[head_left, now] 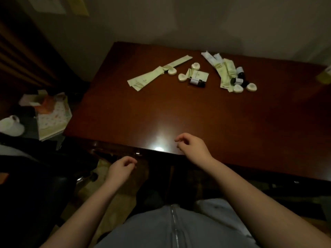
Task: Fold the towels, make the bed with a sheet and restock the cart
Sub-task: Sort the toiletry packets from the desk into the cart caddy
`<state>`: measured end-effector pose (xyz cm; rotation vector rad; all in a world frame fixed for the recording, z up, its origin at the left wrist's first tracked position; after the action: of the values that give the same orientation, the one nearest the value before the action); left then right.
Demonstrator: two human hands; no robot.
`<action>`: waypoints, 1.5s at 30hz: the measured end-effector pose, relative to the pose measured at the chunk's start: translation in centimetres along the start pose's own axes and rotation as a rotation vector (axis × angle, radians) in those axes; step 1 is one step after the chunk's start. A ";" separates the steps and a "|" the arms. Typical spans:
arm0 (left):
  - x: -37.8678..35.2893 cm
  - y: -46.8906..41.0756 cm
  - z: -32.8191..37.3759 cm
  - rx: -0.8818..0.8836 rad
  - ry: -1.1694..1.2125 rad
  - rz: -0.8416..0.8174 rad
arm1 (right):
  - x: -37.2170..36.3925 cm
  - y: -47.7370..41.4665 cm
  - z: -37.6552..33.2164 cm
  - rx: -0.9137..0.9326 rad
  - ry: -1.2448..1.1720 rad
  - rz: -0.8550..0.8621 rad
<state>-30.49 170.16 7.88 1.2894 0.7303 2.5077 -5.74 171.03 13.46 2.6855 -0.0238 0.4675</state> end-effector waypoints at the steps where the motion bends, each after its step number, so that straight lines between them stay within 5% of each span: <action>1: 0.8 -0.9 0.2 0.009 0.015 0.017 | 0.1 -0.9 -0.9 0.012 -0.013 0.003; 5: 4.8 -7.8 3.5 -0.025 -0.014 0.101 | 2.0 -7.2 -3.1 -0.004 0.031 0.084; 16: 10.9 -28.2 18.6 -0.173 -0.396 0.211 | 10.8 -24.7 -4.3 -0.197 0.611 0.368; 25: 8.4 -36.3 22.2 -0.133 -0.692 0.093 | 10.9 -29.6 -2.4 -0.068 0.895 0.257; 32: 9.4 -32.9 18.8 0.074 -0.442 -0.142 | 13.6 -28.9 -3.8 -0.060 0.357 0.359; 39: 9.6 -36.2 32.8 -0.196 -0.193 -0.094 | 17.2 -39.5 -7.8 0.003 0.349 0.367; 45: 4.3 -42.4 37.5 -0.184 -0.737 -0.082 | 15.9 -41.1 -4.6 0.009 0.594 0.256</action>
<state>-3.66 220.18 6.87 1.8753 0.3532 1.7609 11.29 211.28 6.37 2.4532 -0.1943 1.3235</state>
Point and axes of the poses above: each hand's wrist, its own y-axis away from the middle knuckle, its own x-axis out of the back of the hand, z = x × y, the point moved 8 cm from there along -y, towards the middle knuckle, and after that the axes turned 13 degrees about -y, right-handed, at the moved point
